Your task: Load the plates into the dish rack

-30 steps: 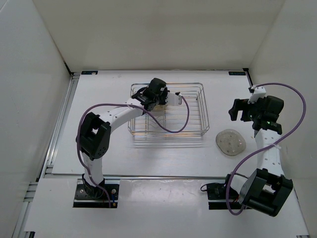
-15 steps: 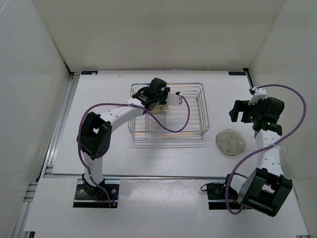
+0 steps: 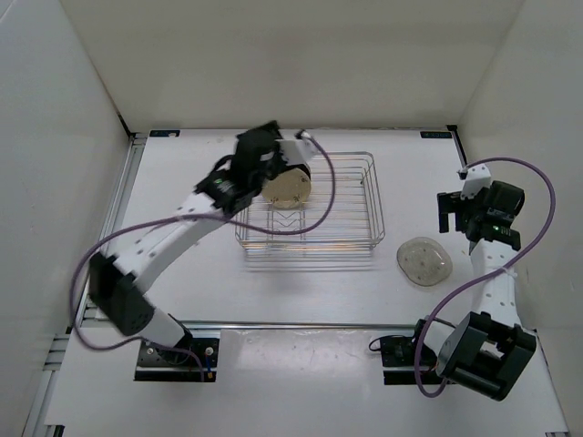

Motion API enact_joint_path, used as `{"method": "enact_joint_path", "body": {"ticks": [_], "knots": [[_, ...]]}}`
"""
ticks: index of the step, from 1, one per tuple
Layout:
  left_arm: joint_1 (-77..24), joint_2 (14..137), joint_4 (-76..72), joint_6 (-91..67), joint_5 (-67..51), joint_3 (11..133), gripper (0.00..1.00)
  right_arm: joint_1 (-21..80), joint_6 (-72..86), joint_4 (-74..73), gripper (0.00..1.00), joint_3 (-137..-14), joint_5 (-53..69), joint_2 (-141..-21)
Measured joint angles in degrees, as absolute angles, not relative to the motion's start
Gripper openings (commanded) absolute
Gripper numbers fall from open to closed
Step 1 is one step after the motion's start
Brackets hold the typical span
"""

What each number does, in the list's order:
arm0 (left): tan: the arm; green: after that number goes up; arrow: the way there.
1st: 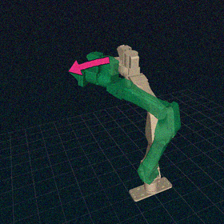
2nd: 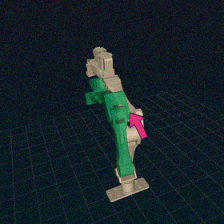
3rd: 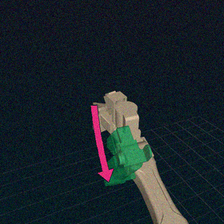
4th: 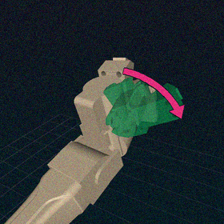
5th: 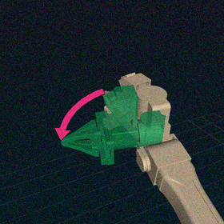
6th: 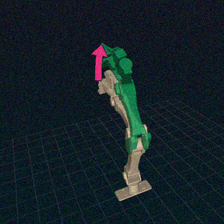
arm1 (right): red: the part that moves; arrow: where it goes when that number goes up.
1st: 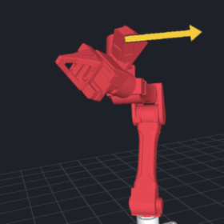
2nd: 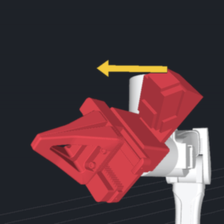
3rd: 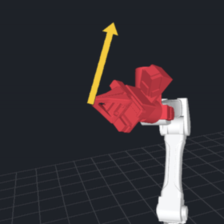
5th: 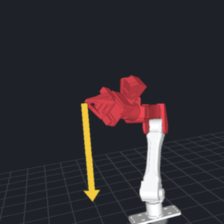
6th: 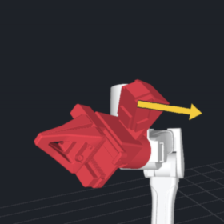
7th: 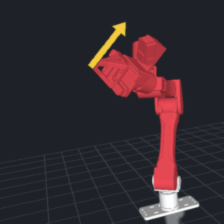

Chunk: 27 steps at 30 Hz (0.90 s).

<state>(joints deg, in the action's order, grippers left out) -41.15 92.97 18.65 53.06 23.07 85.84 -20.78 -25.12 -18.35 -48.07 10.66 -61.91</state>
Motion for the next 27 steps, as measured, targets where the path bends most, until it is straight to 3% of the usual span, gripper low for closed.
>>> {"method": "enact_joint_path", "body": {"ticks": [3, 7, 10, 16, 27], "knots": [[-37.54, 78.22, 17.85, 46.61, 24.60, 79.96, 0.78, -22.41, -27.57, -21.06, 1.00, -48.25, 9.34, -63.00], [-22.44, 58.06, 16.88, 38.39, 23.81, 66.17, 0.78, -25.80, -29.21, -24.73, 1.00, -48.14, 12.34, -66.13], [-14.92, 49.60, 17.08, 33.23, 21.08, 54.96, 0.80, -29.39, -29.87, -27.20, 1.00, -48.25, 18.09, -70.35], [-7.07, 53.47, 22.74, 25.30, 10.33, 42.98, 0.81, -36.45, -30.68, -34.28, 1.00, -50.92, 28.86, -80.82], [-2.96, 52.53, 23.53, 16.75, 0.73, 42.48, 0.82, -44.16, -35.42, -36.53, 0.93, -50.98, 35.22, -87.24]]}}
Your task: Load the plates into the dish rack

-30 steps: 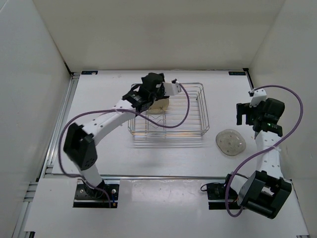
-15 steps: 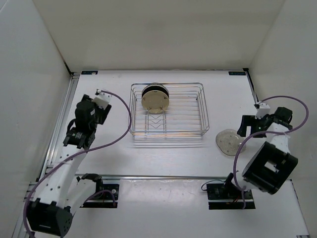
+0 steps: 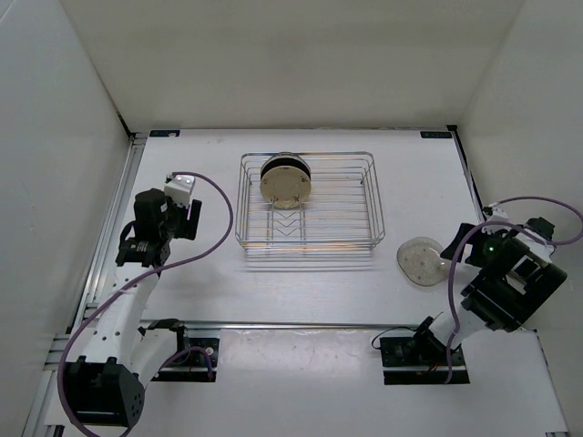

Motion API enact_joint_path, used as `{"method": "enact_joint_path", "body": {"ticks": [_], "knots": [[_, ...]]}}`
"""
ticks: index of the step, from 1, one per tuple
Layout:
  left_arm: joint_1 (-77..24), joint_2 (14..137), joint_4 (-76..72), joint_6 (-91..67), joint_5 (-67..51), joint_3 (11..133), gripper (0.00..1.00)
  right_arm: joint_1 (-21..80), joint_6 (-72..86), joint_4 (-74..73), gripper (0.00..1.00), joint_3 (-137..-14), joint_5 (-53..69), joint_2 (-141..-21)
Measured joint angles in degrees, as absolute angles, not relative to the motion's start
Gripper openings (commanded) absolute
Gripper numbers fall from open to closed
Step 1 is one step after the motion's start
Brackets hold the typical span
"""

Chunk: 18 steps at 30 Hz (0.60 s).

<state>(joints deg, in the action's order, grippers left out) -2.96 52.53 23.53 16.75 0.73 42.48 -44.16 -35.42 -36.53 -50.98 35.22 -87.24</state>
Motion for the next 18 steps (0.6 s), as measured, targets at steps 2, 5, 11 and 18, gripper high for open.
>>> {"method": "enact_joint_path", "body": {"ticks": [2, 5, 11, 18], "knots": [[-2.37, 52.58, 23.53, 16.43, 0.05, 42.48, 0.82, -45.06, -36.05, -36.77, 0.93, -50.92, 35.48, -88.75], [-1.72, 52.58, 23.55, 16.51, -0.62, 42.48, 0.82, -46.24, -36.49, -36.40, 0.93, -50.76, 35.64, -89.34], [-1.21, 52.58, 24.77, 17.54, -0.95, 42.63, 0.82, -48.01, -36.47, -33.12, 0.93, -48.93, 35.77, -89.30], [3.97, 55.13, 30.39, 18.55, -4.19, 50.15, 0.82, -48.31, -36.42, -30.48, 0.84, -47.31, 36.16, -89.27]]}}
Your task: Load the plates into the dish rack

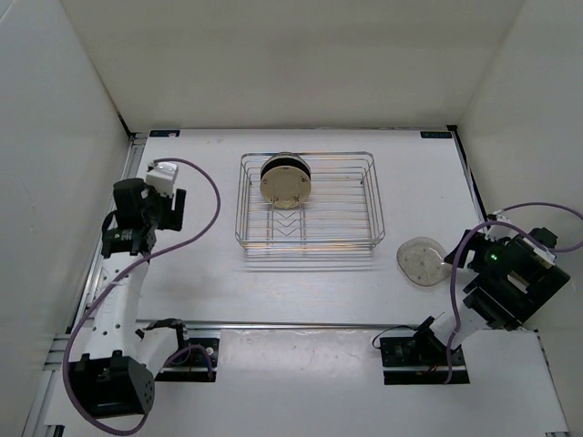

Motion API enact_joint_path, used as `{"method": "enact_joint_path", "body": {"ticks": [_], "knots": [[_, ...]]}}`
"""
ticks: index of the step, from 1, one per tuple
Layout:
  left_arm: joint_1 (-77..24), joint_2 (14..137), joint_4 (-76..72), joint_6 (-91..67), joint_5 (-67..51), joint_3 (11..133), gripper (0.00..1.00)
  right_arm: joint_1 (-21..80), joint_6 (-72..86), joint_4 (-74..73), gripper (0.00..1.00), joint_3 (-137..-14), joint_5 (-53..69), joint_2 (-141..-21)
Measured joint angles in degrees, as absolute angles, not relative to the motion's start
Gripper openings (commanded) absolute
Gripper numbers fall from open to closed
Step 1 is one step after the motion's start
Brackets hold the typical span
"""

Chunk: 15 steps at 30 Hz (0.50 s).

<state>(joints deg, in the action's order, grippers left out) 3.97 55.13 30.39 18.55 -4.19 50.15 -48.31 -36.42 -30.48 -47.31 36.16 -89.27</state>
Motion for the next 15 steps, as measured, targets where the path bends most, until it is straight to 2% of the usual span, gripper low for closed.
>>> {"method": "enact_joint_path", "body": {"ticks": [2, 5, 11, 15], "knots": [[7.40, 55.86, 30.52, 18.63, -5.63, 51.96, 0.82, -48.31, -36.45, -30.06, 0.83, -46.98, 36.25, -89.30], [11.18, 56.03, 31.16, 18.79, -7.22, 52.49, 0.82, -48.31, -36.58, -29.85, 0.75, -46.98, 36.36, -89.30], [13.13, 55.44, 32.53, 18.92, -9.32, 51.03, 0.82, -48.34, -37.36, -30.00, 0.60, -46.98, 36.77, -89.30], [13.13, 54.65, 33.15, 19.00, -10.35, 49.45, 0.82, -48.36, -37.98, -30.11, 0.60, -46.96, 37.50, -89.30]]}}
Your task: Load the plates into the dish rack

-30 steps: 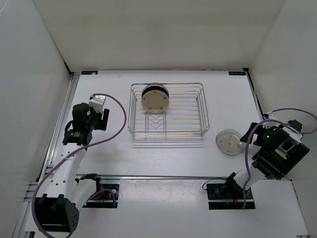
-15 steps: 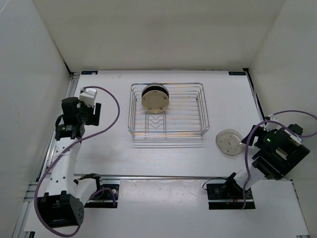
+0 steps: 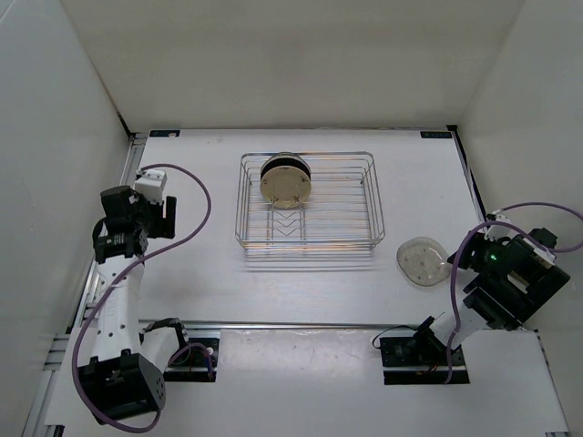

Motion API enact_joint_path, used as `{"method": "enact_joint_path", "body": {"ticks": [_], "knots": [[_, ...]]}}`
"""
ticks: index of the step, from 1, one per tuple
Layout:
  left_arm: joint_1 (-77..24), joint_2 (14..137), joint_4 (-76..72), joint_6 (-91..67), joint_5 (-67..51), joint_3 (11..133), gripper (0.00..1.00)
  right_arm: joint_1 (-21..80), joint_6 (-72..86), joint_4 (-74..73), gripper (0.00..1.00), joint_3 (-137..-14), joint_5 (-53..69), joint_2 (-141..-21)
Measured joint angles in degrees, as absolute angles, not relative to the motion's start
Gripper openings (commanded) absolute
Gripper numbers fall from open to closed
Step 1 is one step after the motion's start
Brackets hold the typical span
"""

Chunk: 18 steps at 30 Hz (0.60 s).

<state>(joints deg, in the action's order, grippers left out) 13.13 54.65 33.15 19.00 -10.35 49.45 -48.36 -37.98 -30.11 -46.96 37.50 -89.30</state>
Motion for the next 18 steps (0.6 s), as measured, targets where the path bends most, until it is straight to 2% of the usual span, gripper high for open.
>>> {"method": "enact_joint_path", "body": {"ticks": [13, 18], "knots": [[13.13, 53.32, 33.54, 18.55, -12.91, 49.19, 0.82, -48.42, -43.00, -33.52, 0.58, -47.03, 40.77, -92.42], [13.32, 53.32, 33.54, 18.55, -12.97, 49.19, 0.82, -48.64, -44.64, -34.74, 0.48, -47.37, 42.09, -93.58]]}}
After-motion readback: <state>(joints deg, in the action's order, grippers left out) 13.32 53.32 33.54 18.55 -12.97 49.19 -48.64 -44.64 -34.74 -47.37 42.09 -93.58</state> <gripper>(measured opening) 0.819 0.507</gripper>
